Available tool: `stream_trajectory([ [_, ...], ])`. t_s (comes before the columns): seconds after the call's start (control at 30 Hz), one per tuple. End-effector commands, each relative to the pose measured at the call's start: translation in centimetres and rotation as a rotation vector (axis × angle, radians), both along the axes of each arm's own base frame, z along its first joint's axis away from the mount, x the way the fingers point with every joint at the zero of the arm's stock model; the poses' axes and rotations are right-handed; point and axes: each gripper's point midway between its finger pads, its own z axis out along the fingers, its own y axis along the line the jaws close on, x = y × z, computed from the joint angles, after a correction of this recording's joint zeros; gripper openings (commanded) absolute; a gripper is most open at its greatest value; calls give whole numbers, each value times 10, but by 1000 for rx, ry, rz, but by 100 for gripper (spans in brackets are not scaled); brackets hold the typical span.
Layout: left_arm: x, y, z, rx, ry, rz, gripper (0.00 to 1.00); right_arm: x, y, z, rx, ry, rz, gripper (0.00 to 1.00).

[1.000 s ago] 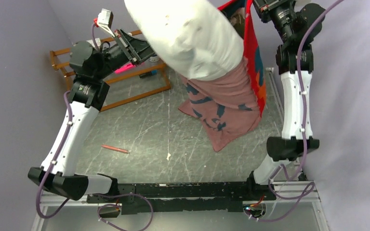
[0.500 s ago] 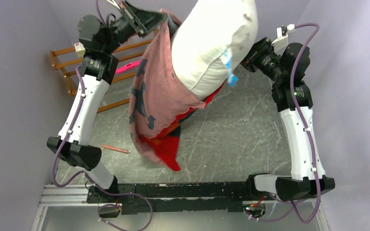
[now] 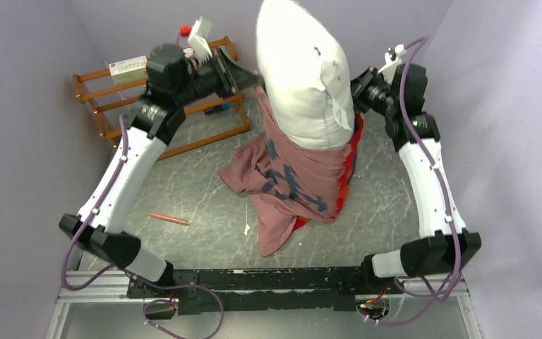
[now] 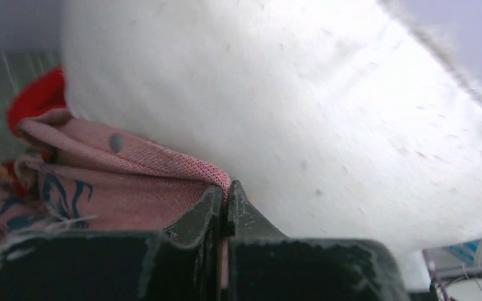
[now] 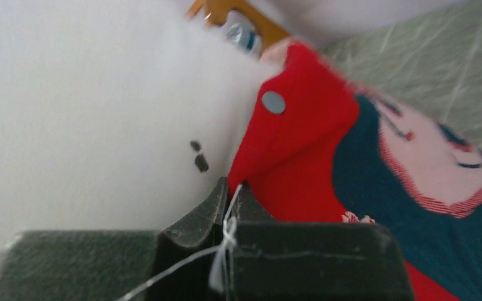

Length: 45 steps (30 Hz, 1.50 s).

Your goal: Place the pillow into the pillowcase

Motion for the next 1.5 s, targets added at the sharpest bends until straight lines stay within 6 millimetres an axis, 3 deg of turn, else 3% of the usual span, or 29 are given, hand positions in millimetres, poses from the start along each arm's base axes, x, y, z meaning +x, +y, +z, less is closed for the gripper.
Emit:
stream_trajectory([
  [0.0,7,40,132,-183,-331,66,5,-64,24,66,158,-267,156,0],
  [0.13,13,30,129,-241,-301,-35,5,-67,12,111,151,-362,99,0],
  [0.2,-1,26,116,-269,-281,-89,5,-61,-1,149,156,-434,25,0],
  [0.3,-34,34,106,-292,-287,-116,5,-41,-17,184,199,-483,-48,0],
  [0.37,-49,36,99,-288,-284,-103,5,-33,-21,194,248,-483,-65,0],
  [0.47,-64,37,98,-312,-281,-118,5,-28,-14,185,302,-448,-6,0],
  [0.53,-58,40,107,-283,-311,-94,5,-30,-4,155,316,-380,53,0],
  [0.63,-25,43,119,-217,-335,-25,5,-49,3,107,292,-276,59,0],
  [0.77,20,42,117,-156,-326,33,5,-70,11,64,191,-195,30,0],
  [0.8,25,40,109,-142,-311,36,5,-71,12,61,175,-194,36,0],
  [0.9,15,33,77,-107,-261,0,5,-64,6,71,99,-219,6,0],
  [1.1,-65,3,1,-92,-143,-68,5,-6,-14,133,20,-331,-74,0],
  [1.17,-75,1,20,-131,-158,-102,5,3,-11,146,18,-343,-54,0],
  [1.2,-71,1,38,-130,-195,-90,5,2,-9,151,25,-350,-39,0],
  [1.27,-56,9,88,-113,-299,0,5,-7,-1,139,53,-322,11,0],
  [1.37,-23,26,144,-121,-392,128,5,-54,23,128,207,-343,149,0],
  [1.4,-15,30,157,-152,-394,120,5,-76,24,140,261,-391,175,0],
  [1.47,-2,35,166,-209,-380,54,5,-90,22,153,310,-414,171,0],
])
